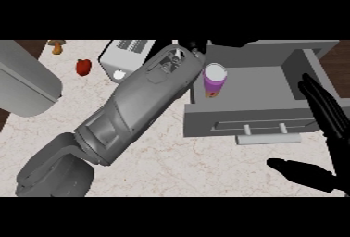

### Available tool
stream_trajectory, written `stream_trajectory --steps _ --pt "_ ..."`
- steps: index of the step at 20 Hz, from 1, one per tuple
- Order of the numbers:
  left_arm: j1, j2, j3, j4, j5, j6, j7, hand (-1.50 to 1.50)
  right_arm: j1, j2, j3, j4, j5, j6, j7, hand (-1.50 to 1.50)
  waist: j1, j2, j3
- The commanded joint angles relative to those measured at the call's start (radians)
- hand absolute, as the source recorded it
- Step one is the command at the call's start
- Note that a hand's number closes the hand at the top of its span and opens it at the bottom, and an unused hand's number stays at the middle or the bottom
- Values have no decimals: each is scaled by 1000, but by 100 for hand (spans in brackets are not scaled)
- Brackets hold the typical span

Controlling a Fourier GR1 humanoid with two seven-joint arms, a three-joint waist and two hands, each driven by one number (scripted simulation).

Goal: Pick up the can, place it into the drawer and close the drawer

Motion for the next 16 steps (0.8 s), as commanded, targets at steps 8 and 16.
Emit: stream_trajectory --steps 8,16 --pt "33 52 4 -109 -57 -6 97 -150 -72 24 97 363 320 -198 -59 -150 51 -15 0" --pt "119 206 -16 -288 -104 -34 213 -150 -187 72 17 714 338 -412 -147 -150 75 -16 1"
